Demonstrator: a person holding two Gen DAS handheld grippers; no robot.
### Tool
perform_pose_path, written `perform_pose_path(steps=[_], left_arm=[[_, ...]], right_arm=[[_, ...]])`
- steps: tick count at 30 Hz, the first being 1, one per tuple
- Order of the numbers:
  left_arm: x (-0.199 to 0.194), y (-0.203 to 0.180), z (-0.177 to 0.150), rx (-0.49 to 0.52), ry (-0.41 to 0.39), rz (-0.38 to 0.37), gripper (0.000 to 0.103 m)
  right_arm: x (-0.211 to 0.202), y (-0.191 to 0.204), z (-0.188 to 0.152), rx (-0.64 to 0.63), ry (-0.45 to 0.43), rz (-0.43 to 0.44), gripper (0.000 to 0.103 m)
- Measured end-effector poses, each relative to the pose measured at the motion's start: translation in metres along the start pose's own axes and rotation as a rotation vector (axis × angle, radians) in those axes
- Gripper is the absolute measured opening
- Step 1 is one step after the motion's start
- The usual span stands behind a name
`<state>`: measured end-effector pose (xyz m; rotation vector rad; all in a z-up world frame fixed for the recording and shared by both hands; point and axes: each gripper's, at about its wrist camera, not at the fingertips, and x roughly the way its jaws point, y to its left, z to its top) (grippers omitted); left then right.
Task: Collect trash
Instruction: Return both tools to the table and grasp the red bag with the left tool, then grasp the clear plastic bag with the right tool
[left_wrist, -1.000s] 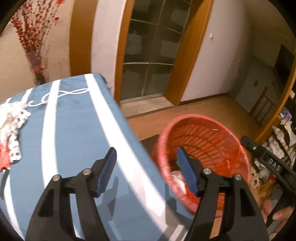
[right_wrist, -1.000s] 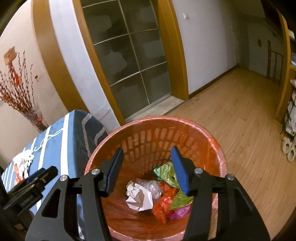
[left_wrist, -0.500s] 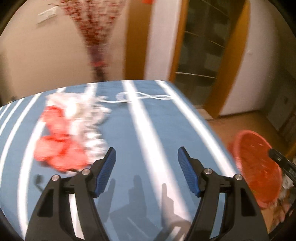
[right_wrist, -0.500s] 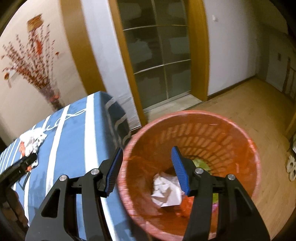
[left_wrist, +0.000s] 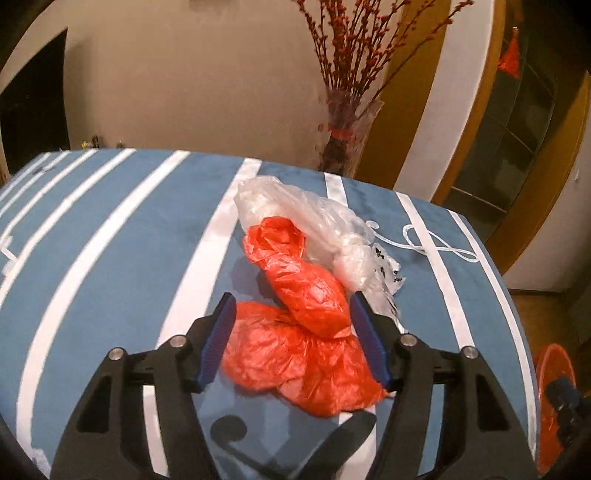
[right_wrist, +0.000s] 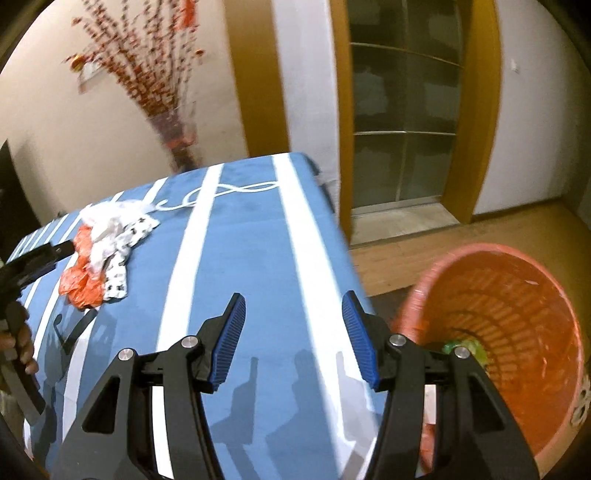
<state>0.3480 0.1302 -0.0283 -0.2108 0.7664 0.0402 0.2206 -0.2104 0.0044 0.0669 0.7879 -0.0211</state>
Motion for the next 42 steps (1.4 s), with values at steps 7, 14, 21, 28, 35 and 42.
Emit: perform_pose_path(steps=[7,14,21,28,35,42], left_arm=[[0.028,-0.005,0.001,-0.017,0.07,-0.042,0.049],[0.033,-0.009,-0.004,0.008,0.071,-0.069,0.026],[0.007,0.006,-0.011,0.044,0.021,-0.029,0.025],[-0.024,0.037,-0.021,0.054,-0.019,0.017,0.025],[-0.045,0.069,-0.027,0.032,-0.041,0.057,0.025],[-0.053,0.099,-0.023,-0.002,-0.061,0.095,0.025]], right_arm=[[0.014,0.026,0.001,-0.056,0.024,0.017,0.054],[0.02,0.041,-0.001,-0.089,0.037,0.031,0.054],[0.029,0.061,0.006,-0.112,0.04,0.071,0.054],[0.042,0.101,0.012,-0.141,0.065,0.157,0.054],[0.048,0.151,0.02,-0.19,0.073,0.263,0.054],[0.066,0.197,0.032,-0.226,0.093,0.345,0.047]])
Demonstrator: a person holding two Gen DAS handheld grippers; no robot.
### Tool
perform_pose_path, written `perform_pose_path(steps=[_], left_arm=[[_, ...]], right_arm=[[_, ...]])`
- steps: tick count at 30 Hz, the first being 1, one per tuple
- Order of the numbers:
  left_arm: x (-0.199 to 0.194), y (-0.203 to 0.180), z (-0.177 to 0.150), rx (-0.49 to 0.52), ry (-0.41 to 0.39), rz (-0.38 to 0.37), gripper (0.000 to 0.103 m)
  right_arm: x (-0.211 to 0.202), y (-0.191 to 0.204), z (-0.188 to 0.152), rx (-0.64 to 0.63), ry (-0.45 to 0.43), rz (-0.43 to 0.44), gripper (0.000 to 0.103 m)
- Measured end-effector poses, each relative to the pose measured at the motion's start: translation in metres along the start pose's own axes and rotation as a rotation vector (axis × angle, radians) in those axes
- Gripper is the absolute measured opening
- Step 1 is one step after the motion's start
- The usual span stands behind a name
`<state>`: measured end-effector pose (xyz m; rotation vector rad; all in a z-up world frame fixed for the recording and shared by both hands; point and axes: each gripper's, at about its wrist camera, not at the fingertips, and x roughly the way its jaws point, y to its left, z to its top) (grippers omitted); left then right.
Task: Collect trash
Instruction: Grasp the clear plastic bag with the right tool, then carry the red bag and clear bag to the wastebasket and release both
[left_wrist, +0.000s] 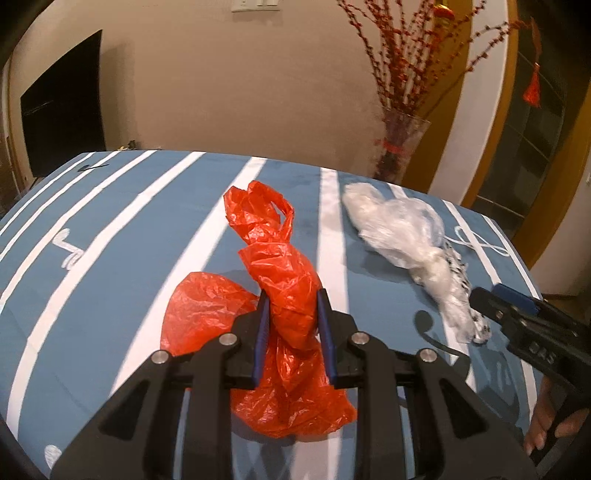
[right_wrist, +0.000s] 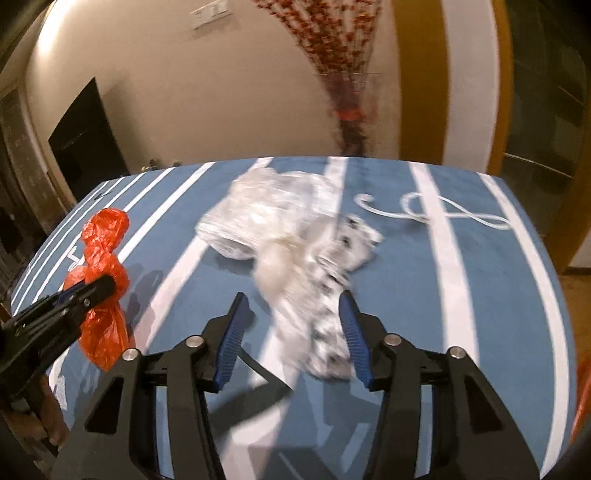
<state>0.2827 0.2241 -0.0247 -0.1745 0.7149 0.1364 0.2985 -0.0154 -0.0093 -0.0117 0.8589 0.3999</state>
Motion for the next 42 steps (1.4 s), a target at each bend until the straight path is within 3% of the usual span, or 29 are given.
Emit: perform_pose_path(steps=[8,10,15,24,42], left_arm=[[0.003,0.018,0.001,-0.03,0.005,0.006,0.025],[0.005,0.021,0.0,-0.034,0.009,0.002,0.025],[0.005,0.015,-0.002,-0.029,0.015,-0.014,0.025],[-0.004,-0.013,-0.006,0.007,0.014,-0.069,0.025],[-0.041,-0.133,-0.023,0.164,0.006,-0.245,0.025]], right_arm=[[0.036,0.014,0.013,-0.006,0.053,-0.02,0.042],[0.043,0.016,0.011,-0.02,0.074,-0.034,0.024],[0.031,0.007,0.005,-0.01,0.057,-0.023,0.016],[-0.025,-0.025,-0.002,0.055,-0.022,-0.022,0.016],[-0.126,-0.119,-0.044,0.221,-0.13,-0.179,0.016]])
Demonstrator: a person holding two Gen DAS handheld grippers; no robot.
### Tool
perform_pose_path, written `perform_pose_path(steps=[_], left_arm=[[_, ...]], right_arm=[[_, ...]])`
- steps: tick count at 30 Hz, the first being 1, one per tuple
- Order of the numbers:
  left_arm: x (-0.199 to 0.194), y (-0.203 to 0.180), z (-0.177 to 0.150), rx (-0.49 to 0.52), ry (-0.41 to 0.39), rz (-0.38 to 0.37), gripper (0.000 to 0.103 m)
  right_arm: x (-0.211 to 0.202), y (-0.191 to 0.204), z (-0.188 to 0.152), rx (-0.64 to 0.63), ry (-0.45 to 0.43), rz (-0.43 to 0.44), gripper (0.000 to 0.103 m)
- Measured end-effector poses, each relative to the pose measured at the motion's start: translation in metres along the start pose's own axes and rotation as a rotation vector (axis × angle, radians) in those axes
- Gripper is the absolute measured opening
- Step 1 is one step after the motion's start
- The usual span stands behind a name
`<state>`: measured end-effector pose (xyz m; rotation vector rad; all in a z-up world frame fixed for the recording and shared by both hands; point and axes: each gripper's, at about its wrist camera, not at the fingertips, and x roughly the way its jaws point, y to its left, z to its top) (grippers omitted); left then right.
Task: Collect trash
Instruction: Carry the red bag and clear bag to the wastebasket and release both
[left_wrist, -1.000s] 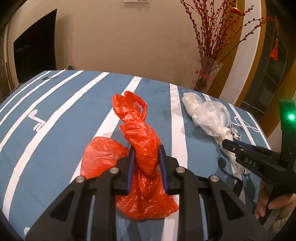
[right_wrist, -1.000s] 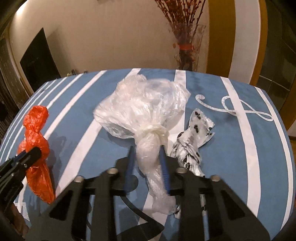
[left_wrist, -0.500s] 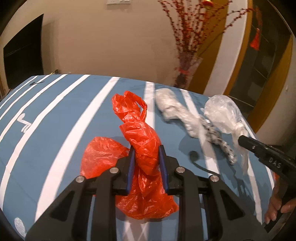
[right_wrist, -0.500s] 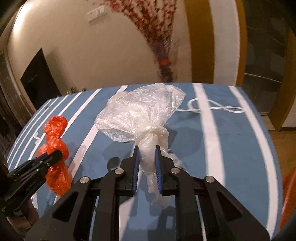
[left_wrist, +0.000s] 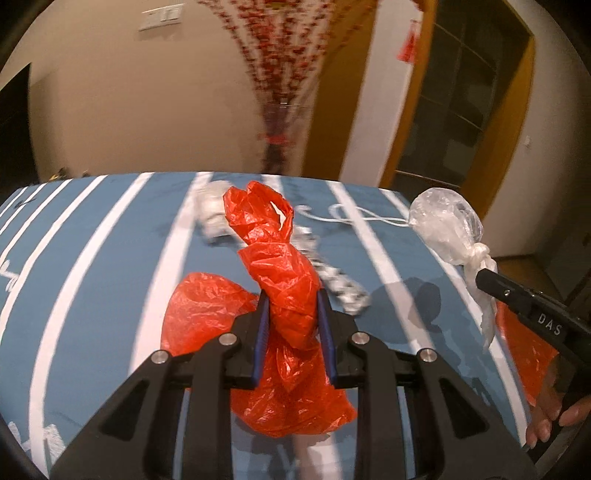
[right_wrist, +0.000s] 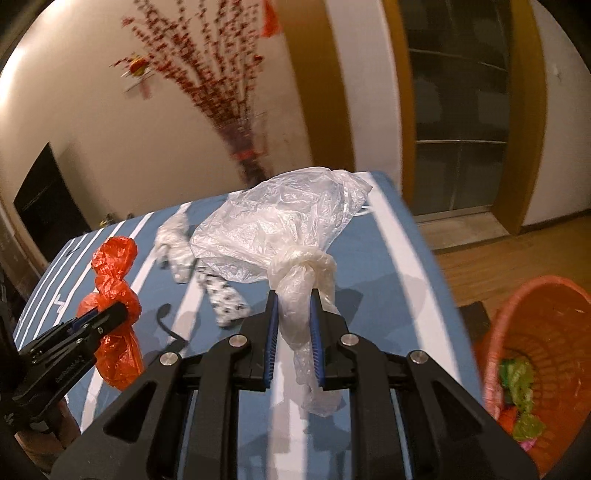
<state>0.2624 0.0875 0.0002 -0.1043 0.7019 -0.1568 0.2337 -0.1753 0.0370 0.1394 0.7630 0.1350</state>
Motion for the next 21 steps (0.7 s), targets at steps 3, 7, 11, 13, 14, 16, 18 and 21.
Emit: perform_pose_path(steps=[3,7,11,13,14,16,18,21], left_arm=[[0.0,-0.024,-0.001,0.029,0.001,-0.033,0.025],[0.001,-0.057,-0.002,0.062,0.009,-0.086,0.025],[0.001,-0.086,-0.003,0.097,0.012,-0.129,0.025],[0.002,-0.103,-0.004,0.114,0.014,-0.153,0.026],[0.002,-0.109,-0.005,0.12,0.015,-0.162,0.026],[0.003,-0.123,-0.007,0.132,0.019,-0.187,0.026],[0.004,-0.139,-0.01,0.145,0.025,-0.212,0.026],[0.005,-0.161,-0.013,0.16,0.034,-0.243,0.026]], right_arm=[[-0.012,-0.02,-0.004,0.029,-0.017,-0.038,0.016],[-0.028,-0.044,-0.008,0.063,-0.036,-0.075,0.016],[-0.043,-0.068,-0.014,0.095,-0.055,-0.116,0.016],[-0.051,-0.08,-0.018,0.115,-0.063,-0.136,0.016],[-0.053,-0.084,-0.02,0.124,-0.066,-0.143,0.016],[-0.059,-0.097,-0.023,0.147,-0.073,-0.162,0.016],[-0.063,-0.104,-0.026,0.162,-0.079,-0.179,0.016],[-0.072,-0.121,-0.032,0.196,-0.092,-0.211,0.016]])
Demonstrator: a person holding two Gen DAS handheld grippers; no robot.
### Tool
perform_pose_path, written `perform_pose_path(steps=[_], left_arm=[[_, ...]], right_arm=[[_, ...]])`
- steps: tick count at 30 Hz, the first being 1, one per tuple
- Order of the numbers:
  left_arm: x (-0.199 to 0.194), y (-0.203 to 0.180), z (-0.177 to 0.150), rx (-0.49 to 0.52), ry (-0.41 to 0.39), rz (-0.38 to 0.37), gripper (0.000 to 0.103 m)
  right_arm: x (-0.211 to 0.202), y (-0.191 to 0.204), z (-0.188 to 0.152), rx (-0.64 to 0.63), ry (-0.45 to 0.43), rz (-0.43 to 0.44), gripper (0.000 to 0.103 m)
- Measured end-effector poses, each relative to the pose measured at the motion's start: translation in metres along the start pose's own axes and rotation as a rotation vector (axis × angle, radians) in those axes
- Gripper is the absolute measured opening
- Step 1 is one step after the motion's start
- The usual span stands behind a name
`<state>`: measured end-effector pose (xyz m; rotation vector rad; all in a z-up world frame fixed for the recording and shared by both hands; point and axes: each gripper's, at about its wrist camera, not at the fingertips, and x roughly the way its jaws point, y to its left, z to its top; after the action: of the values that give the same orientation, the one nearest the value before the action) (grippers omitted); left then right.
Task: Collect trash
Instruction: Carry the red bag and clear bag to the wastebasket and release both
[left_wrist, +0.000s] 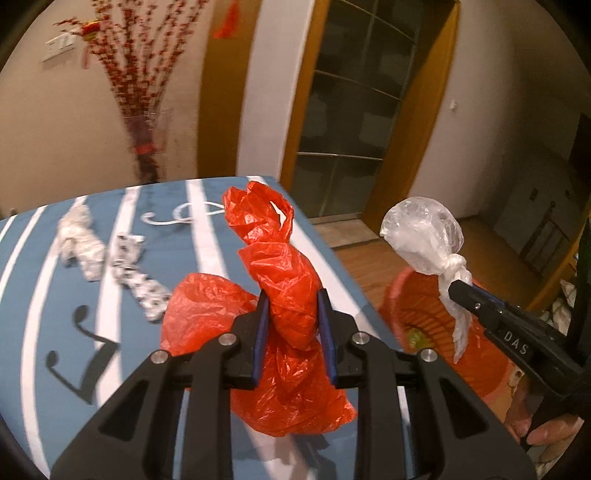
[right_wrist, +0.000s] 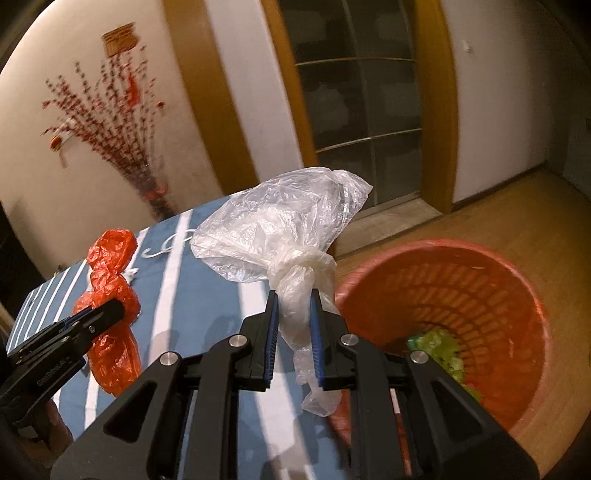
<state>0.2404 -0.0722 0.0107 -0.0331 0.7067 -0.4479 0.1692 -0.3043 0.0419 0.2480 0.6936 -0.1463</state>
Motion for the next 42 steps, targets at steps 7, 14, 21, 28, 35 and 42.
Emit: perform_pose_path(steps=[7,14,21,28,35,42], left_arm=[[0.019,-0.044,-0.001,0.039,0.023,-0.073,0.026],[0.034,-0.085,-0.002,0.082,0.039,-0.139,0.026],[0.047,-0.123,-0.004,0.13,0.054,-0.196,0.026],[0.063,-0.149,-0.007,0.163,0.074,-0.22,0.026],[0.076,-0.167,-0.013,0.197,0.093,-0.22,0.027],[0.09,-0.174,-0.014,0.213,0.117,-0.219,0.028]], right_arm=[[-0.01,-0.038,-0.005,0.045,-0.019,-0.07,0.016],[-0.018,-0.071,-0.009,0.077,-0.035,-0.125,0.016],[-0.024,-0.094,-0.013,0.116,-0.038,-0.149,0.016],[-0.027,-0.109,-0.014,0.117,-0.051,-0.195,0.016],[-0.027,-0.119,-0.015,0.121,-0.054,-0.224,0.016],[-0.023,-0.127,-0.016,0.146,-0.043,-0.228,0.016]])
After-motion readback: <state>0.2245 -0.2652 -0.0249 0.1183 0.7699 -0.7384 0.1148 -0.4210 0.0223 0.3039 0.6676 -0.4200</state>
